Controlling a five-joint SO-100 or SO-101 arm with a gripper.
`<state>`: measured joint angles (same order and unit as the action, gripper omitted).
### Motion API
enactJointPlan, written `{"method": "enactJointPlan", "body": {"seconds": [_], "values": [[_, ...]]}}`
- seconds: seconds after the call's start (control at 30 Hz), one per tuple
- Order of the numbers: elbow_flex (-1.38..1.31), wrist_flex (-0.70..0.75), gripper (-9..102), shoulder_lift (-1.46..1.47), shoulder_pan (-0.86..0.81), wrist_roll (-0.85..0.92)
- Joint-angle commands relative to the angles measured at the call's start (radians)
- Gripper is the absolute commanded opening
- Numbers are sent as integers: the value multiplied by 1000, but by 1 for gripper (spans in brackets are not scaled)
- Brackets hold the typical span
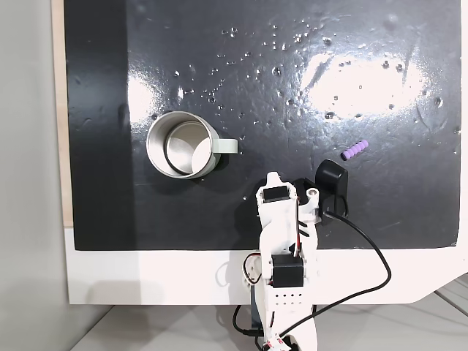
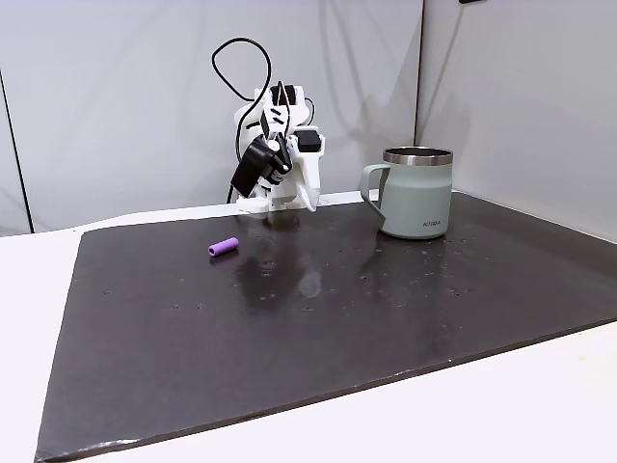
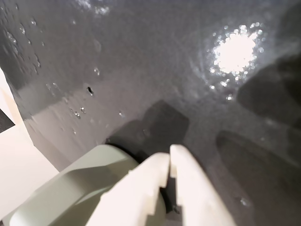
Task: Grasp a pengrip and put it in the cup.
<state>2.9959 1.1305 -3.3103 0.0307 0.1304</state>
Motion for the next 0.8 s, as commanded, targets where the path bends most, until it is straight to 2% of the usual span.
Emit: {"method": "enactJointPlan", "body": {"seconds": [0.0,0.13,0.2,0.27,0.37,0.57,0.77], "values": [[-5,-31,0,-8,17,12],[-48,-52,0,-8,-81,173],[-130,14,0,-8,-135,184],[-210,91,0,11,-138,285],[-284,110,0,81,-173,400],[-477,51,0,399,-290,604],[-523,-104,0,591,-383,739]]}}
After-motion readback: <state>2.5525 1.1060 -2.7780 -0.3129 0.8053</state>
